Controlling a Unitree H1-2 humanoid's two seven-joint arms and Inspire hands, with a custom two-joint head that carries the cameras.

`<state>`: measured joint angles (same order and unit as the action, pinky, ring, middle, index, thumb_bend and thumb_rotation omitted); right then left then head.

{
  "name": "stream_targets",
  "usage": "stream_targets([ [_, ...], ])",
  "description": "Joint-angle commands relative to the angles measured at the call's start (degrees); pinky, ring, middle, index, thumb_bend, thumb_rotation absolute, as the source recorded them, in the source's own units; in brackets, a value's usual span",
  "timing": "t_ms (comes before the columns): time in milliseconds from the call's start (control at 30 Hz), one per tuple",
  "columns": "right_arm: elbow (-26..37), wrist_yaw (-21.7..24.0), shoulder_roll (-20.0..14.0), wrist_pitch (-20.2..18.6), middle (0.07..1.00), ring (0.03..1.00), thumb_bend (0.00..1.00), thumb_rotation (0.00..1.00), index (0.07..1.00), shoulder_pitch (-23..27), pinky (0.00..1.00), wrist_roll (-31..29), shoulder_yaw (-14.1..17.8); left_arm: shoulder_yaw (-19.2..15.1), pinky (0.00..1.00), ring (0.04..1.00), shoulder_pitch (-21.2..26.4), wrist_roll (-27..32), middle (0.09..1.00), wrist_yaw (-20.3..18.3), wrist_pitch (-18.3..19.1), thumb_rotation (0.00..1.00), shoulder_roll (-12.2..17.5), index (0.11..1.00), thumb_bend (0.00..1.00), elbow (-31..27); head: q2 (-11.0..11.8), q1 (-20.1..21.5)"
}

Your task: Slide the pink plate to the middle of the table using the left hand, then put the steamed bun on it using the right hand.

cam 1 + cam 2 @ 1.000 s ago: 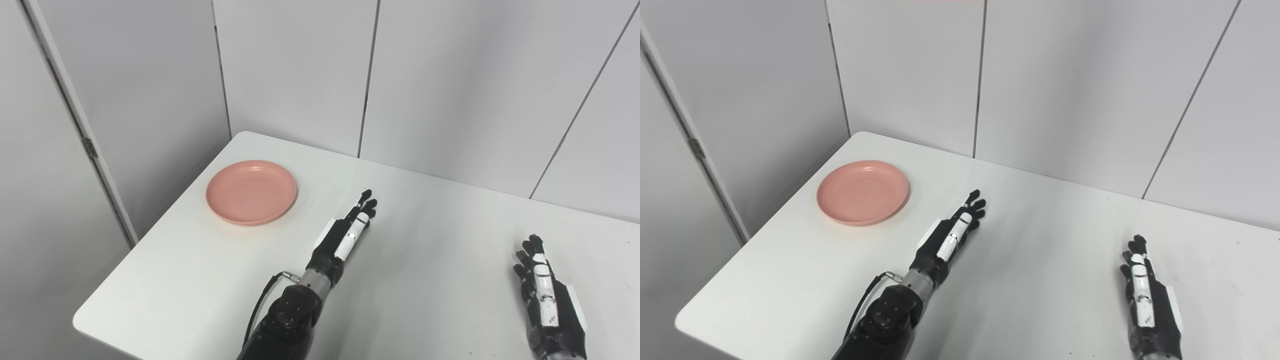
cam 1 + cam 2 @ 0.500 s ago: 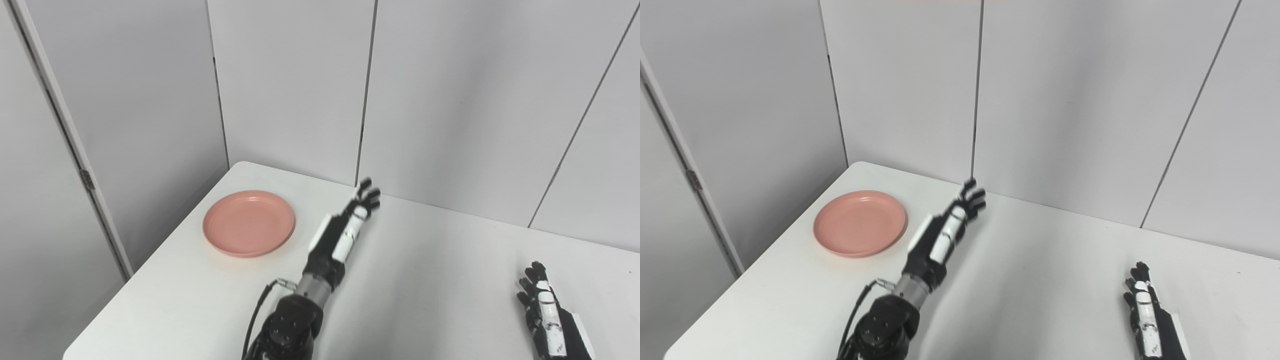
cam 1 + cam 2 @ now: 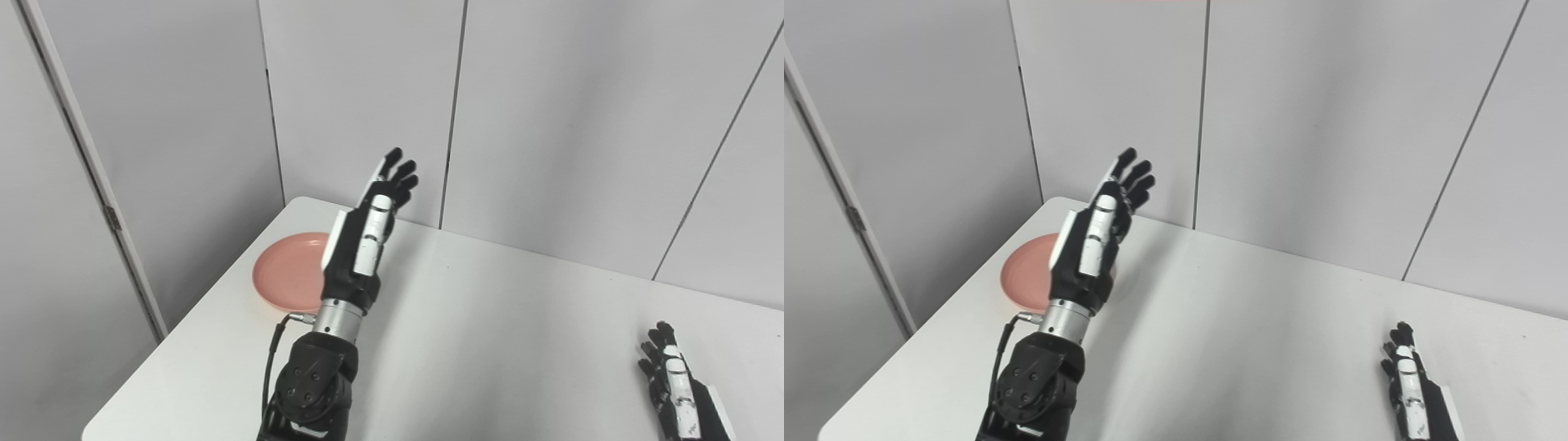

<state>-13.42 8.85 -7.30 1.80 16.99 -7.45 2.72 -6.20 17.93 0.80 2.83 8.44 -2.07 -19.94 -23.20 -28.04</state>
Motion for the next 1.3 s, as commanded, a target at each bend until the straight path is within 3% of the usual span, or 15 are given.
stream_targets([
  [0,-1.52,-0.04,-0.95,-0.97,1.0,1.0,0.02,1.0,1.0,-1.89,1.0,-0.07,0.55,-0.86,0.95,0.925,1.51,-0.02,0.932,1.11,-0.23,1.0,0.99,0.937,0.46,-1.76,-0.12,-0.21],
  [167,-1.56,-0.14,-1.13,-0.31,1.0,1.0,0.01,1.0,1.0,-2.03,1.0,0.02,0.69,-4.99,0.93,0.925,2.06,0.37,0.938,3.35,0.67,1.0,2.72,0.944,0.47,-2.18,-0.77,-1.09],
  [267,-0.97,-0.25,-1.14,-1.02,1.0,1.0,0.01,1.0,1.0,-2.14,1.0,-0.04,0.81,-7.15,0.96,0.937,2.38,1.01,0.943,4.45,0.6,1.0,3.42,0.945,0.46,-1.91,-0.9,-1.35],
  [667,-1.72,0.32,-1.66,-0.29,1.0,1.0,0.0,1.0,1.0,-1.65,1.0,-0.67,0.93,-15.48,0.98,0.957,2.43,6.6,0.965,6.28,-3.2,1.0,8.3,0.97,0.46,3.44,-1.34,-2.59],
  [933,-2.33,0.25,-1.9,0.96,1.0,1.0,0.02,1.0,1.0,-1.62,1.0,-0.25,0.94,-18.74,1.0,0.975,2.22,8.88,0.977,6.73,-5.62,1.0,11.19,0.984,0.49,9.22,-1.6,-2.91],
  [1267,-2.41,0.69,-1.8,1.09,1.0,1.0,0.02,1.0,1.0,-1.55,1.0,-0.85,1.1,-20.47,1.0,0.986,1.96,12.4,0.992,5.64,-7.51,1.0,13.15,0.989,0.46,14.9,-1.73,-3.18],
])
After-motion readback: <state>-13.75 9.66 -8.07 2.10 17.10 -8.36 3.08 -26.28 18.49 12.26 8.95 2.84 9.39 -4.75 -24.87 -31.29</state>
